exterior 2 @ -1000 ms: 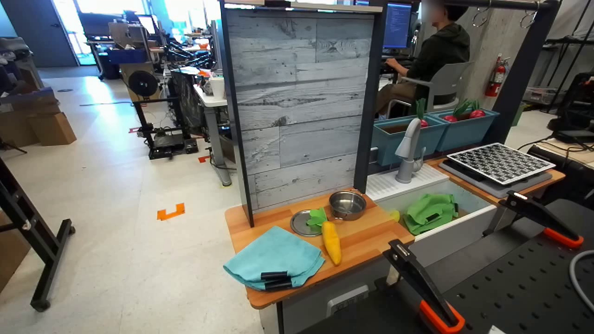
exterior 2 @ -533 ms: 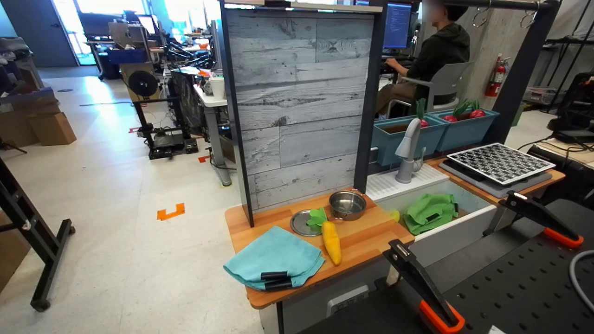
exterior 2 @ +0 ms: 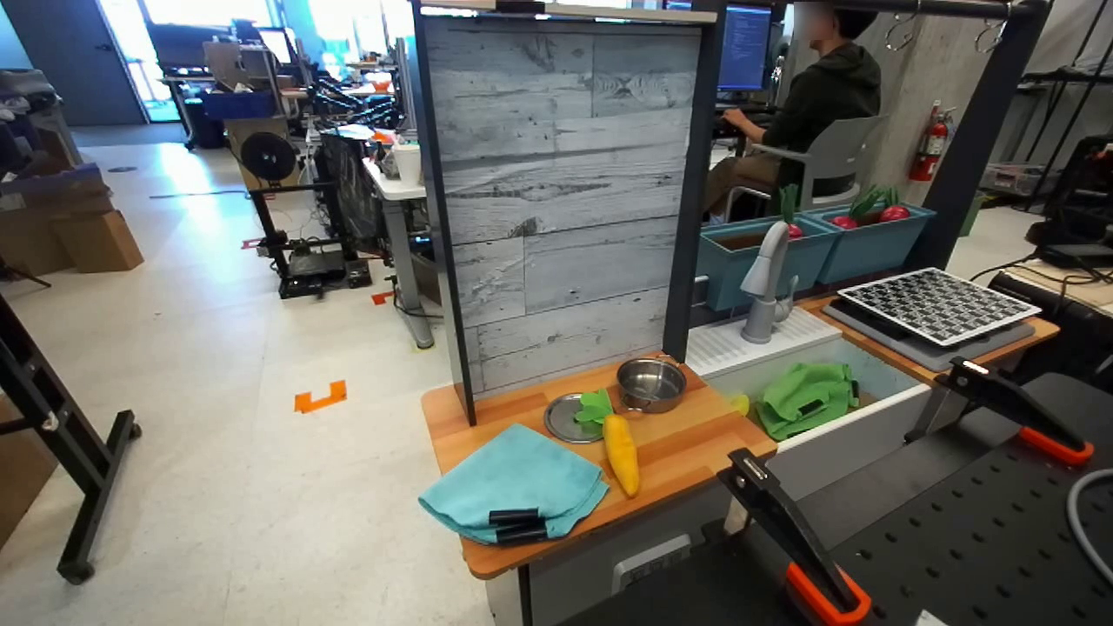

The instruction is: Pick up the carrot plush toy and put it in the pot

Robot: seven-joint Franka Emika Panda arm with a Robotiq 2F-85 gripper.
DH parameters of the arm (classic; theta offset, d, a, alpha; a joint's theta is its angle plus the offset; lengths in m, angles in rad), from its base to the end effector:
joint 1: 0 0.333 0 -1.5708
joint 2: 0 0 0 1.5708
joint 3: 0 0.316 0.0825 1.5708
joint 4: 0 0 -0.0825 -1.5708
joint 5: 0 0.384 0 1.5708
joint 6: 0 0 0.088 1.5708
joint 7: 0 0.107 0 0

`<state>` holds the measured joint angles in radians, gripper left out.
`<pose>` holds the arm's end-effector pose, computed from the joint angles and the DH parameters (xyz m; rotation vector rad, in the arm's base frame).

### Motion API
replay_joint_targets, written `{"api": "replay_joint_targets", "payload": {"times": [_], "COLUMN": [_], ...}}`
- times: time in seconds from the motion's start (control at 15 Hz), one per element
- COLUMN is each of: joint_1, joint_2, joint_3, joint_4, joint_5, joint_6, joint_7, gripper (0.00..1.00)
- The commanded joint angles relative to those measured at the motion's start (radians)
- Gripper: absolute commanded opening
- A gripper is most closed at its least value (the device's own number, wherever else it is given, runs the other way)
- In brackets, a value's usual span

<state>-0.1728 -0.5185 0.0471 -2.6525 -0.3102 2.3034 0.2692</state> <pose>0.3852 -0.0553 0.4232 2.8555 -0.3009 0.2655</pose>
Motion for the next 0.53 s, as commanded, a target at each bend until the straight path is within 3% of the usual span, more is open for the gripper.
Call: {"api": "replay_joint_targets", "payload": {"times": [0.0, 0.47], "joint_1": [0.037, 0.092], "joint_2": [0.154, 0.540], "joint_3": [0.045, 0.117], "joint_4": [0.035, 0.141], "joint_5": [0.029, -0.029], "joint_6": [0.106, 0.334], "joint_7": [0.082, 0.284], "gripper": [1.00, 1.00]}}
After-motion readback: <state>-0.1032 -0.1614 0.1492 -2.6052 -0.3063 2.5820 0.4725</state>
